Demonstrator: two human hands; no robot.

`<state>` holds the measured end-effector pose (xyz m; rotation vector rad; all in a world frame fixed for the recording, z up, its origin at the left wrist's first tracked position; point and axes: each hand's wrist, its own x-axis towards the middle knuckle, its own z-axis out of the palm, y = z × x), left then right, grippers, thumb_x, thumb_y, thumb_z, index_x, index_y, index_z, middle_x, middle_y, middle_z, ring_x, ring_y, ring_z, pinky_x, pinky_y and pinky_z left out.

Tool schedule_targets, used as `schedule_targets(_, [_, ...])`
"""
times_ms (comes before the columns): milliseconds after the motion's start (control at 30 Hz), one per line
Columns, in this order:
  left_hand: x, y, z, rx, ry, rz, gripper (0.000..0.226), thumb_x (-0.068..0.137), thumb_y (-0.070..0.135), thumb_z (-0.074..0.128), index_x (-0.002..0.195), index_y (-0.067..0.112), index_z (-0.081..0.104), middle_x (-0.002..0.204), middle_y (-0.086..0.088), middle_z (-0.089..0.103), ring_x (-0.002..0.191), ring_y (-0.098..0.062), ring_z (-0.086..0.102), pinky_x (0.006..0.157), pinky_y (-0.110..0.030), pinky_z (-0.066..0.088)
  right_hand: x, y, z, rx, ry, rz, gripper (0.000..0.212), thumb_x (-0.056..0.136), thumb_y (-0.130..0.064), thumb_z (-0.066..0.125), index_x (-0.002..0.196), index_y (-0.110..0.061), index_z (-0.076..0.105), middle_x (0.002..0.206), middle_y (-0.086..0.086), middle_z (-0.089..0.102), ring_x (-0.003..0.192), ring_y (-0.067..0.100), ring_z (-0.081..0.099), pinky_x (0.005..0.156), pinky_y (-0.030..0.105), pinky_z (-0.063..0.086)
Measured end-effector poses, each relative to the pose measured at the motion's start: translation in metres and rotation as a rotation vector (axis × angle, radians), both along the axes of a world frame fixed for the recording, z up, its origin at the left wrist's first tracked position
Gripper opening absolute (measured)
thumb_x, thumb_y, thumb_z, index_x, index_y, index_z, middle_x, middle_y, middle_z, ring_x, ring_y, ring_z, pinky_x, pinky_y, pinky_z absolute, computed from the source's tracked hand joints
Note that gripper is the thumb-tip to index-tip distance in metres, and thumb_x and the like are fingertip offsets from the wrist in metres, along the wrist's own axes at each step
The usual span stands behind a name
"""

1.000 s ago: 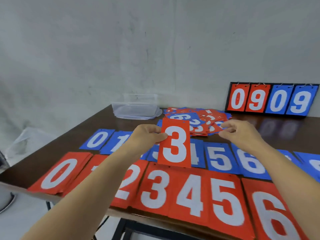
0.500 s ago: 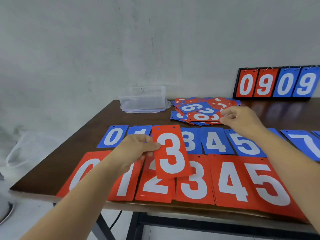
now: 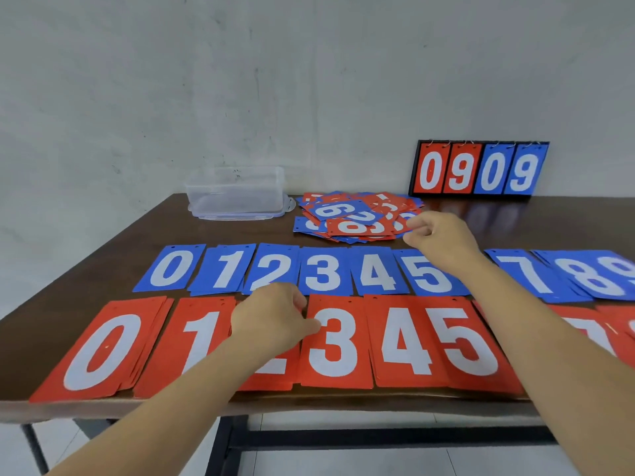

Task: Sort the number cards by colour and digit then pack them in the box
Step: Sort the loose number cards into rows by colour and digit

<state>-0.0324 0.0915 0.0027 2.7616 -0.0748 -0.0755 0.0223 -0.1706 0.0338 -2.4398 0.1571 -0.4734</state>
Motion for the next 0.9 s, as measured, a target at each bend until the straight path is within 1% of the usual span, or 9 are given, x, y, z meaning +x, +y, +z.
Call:
schedule_targets(133, [0.006,-0.005,0.001,0.048,-0.021,-0.01,0.044,0.076,0.056,0.07,0.11,0.031,0.058,0.096,0.011,0.063,0.091,-0.009,0.06,0.079,-0.031,0.056,0.002,-0.001,-0.001,0.007,0.006,-0.003,0.026,0.091,-0.024,0.064,0.117,-0.021,0.065,0.114,-0.001,0.066,0.098,0.012,0.059,0.09,0.037,0.051])
schedule_targets(233, [0.02,-0.011,0.007,-0.009,-0.048,-0.025,0.043,0.077,0.05,0.072,0.114,0.032,0.059,0.099,0.011,0.062,0.094,-0.01,0.06,0.083,-0.032,0.055,0.009,-0.002,-0.002,-0.005,0.026,-0.007,0.028,0.091,-0.025,0.064,0.119,-0.02,0.064,0.116,0.0,0.066,0.099,0.015,0.06,0.088,0.037,0.052])
schedule_targets(367, [0.049,-0.026,0.02,-0.097,-0.076,-0.047,0.039,0.079,0.045,0.072,0.113,0.027,0.062,0.097,0.011,0.063,0.092,-0.01,0.061,0.078,-0.031,0.054,0.03,-0.003,-0.003,-0.067,0.075,-0.007,0.031,0.091,-0.027,0.063,0.121,-0.021,0.063,0.119,-0.001,0.065,0.091,0.013,0.06,0.08,0.032,0.051])
schedule_targets(467, [0.076,-0.037,0.028,-0.144,-0.092,-0.044,0.036,0.079,0.042,0.073,0.11,0.026,0.064,0.096,0.01,0.064,0.092,-0.012,0.062,0.081,-0.033,0.054,0.053,-0.007,-0.002,-0.067,0.128,0.006,0.034,0.09,-0.029,0.063,0.123,-0.021,0.063,0.122,0.0,0.063,0.103,0.016,0.06,0.087,0.037,0.052])
schedule_targets(567, [0.104,-0.045,0.033,-0.159,-0.106,-0.024,0.027,0.08,0.039,0.073,0.102,0.027,0.065,0.085,0.01,0.066,0.083,-0.011,0.063,0.075,-0.03,0.054,0.08,-0.013,-0.002,-0.098,0.17,0.012,0.031,0.09,-0.028,0.063,0.12,-0.017,0.065,0.119,0.002,0.065,0.104,0.018,0.06,0.089,0.039,0.052])
schedule_targets(667, [0.131,-0.047,0.035,-0.15,-0.103,0.022,0.018,0.08,0.04,0.073,0.09,0.027,0.065,0.083,0.007,0.069,0.081,-0.012,0.065,0.073,-0.032,0.054,0.114,-0.021,-0.007,-0.093,0.186,-0.008,0.025,0.09,-0.031,0.064,0.105,-0.011,0.07,0.111,0.006,0.068,0.1,0.021,0.062,0.085,0.039,0.053])
schedule_targets(733, [0.15,-0.044,0.034,-0.169,-0.098,0.064,0.021,0.079,0.043,0.074,0.09,0.028,0.064,0.086,0.009,0.068,0.083,-0.012,0.063,0.076,-0.032,0.055,0.141,-0.025,-0.011,-0.083,0.205,-0.038,0.028,0.09,-0.037,0.063,0.089,-0.011,0.072,0.095,0.008,0.07,0.089,0.022,0.065,0.076,0.037,0.052])
schedule_targets(833, [0.173,-0.037,0.03,-0.212,-0.097,0.122,0.027,0.078,0.042,0.074,0.1,0.028,0.065,0.084,0.013,0.065,0.079,-0.009,0.063,0.079,-0.035,0.056,0.178,-0.024,-0.018,-0.053,0.195,-0.076,0.044,0.088,-0.043,0.062,0.059,-0.012,0.05,0.06,0.007,0.049,0.058,0.021,0.049,0.055,0.032,0.039])
schedule_targets(900, [0.184,-0.031,0.025,-0.233,-0.098,0.151,0.027,0.079,0.04,0.073,0.102,0.028,0.066,0.081,0.015,0.062,0.081,-0.01,0.063,0.081,-0.036,0.056,0.199,-0.016,-0.023,-0.036,0.177,-0.084,0.047,0.087,-0.045,0.062,0.058,-0.015,0.04,0.058,0.001,0.041,0.054,0.017,0.04,0.05,0.029,0.03])
